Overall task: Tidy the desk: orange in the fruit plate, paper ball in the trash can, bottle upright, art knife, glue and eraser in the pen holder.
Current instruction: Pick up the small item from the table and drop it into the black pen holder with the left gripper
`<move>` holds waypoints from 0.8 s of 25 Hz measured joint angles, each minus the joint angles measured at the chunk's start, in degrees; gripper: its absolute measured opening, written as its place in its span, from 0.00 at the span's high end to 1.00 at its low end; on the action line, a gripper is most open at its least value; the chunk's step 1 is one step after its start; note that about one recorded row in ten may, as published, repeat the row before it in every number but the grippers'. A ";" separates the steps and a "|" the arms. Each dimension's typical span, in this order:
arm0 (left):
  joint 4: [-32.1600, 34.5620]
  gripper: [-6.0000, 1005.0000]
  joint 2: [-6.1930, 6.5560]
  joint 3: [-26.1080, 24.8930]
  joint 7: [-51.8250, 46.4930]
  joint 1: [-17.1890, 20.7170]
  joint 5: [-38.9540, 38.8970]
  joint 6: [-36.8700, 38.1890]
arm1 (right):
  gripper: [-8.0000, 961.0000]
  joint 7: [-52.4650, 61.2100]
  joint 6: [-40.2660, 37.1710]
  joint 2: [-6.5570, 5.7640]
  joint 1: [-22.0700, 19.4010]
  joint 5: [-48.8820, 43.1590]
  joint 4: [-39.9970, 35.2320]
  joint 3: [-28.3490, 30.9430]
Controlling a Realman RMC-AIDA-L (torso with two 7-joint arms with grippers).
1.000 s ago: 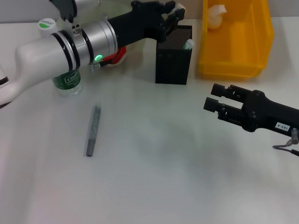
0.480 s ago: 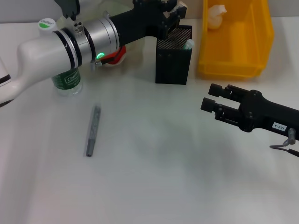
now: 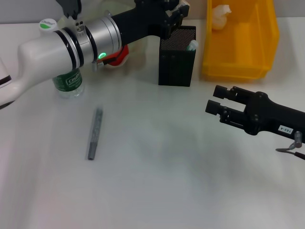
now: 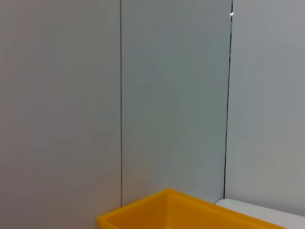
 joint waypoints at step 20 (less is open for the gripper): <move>-0.05 0.72 0.00 0.11 0.00 -0.04 -0.04 -1.11 | 0.33 -0.17 -0.01 -0.06 0.40 -1.48 -0.62 0.04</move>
